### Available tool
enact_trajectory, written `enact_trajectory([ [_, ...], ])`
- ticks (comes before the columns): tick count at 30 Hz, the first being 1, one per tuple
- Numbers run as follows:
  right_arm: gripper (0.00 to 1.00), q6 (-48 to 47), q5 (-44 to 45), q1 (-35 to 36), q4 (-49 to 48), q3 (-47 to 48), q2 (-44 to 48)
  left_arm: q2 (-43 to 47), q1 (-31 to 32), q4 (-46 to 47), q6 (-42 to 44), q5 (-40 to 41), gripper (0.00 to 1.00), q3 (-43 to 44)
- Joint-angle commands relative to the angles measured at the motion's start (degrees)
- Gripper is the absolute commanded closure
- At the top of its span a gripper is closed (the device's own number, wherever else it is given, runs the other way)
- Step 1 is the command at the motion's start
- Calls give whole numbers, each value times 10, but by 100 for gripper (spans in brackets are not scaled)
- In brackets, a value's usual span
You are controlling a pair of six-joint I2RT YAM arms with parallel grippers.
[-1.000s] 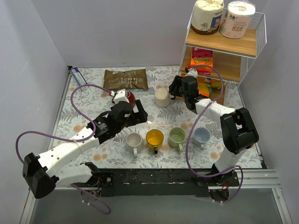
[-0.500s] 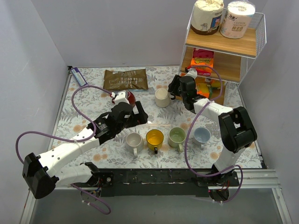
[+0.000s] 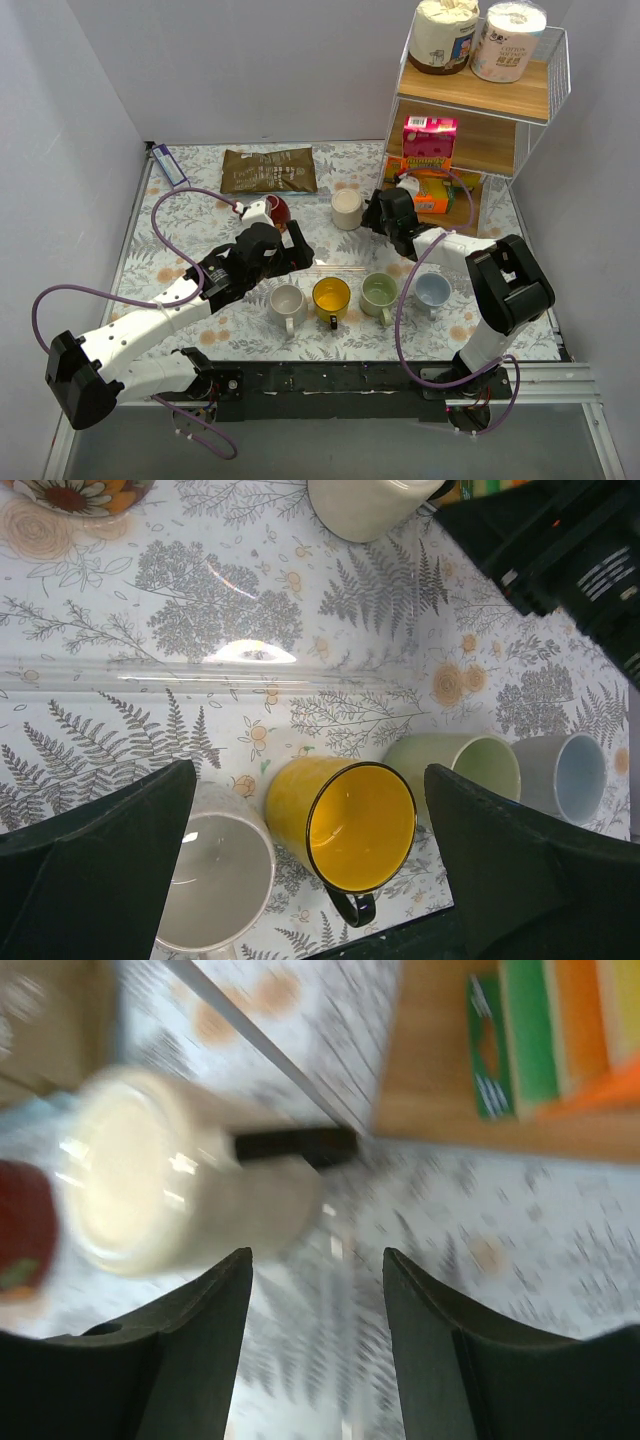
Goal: Turn the mug right side up
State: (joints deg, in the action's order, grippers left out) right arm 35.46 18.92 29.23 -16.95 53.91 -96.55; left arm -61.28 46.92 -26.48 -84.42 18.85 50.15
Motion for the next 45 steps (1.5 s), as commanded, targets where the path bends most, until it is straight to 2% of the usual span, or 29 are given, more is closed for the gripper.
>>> enact_trajectory([
  [1,38,31,21,-2,47,-35,21,17,-4,5,0,-2,2,-6],
  [15,38,2,31,-2,46,-31,58,22,-6,1,-1,0,2,-9],
  [22,38,-42,33,-3,107,-1,107,22,-6,7,-3,-1,2,-13],
  [30,38,-48,43,-9,169,-28,168,20,-7,11,-1,-6,2,-9],
  [40,39,-50,42,-92,180,-108,208,-3,-8,42,-1,-26,2,0],
  [45,39,-44,41,-133,175,-134,235,-75,-15,91,13,-42,2,39],
])
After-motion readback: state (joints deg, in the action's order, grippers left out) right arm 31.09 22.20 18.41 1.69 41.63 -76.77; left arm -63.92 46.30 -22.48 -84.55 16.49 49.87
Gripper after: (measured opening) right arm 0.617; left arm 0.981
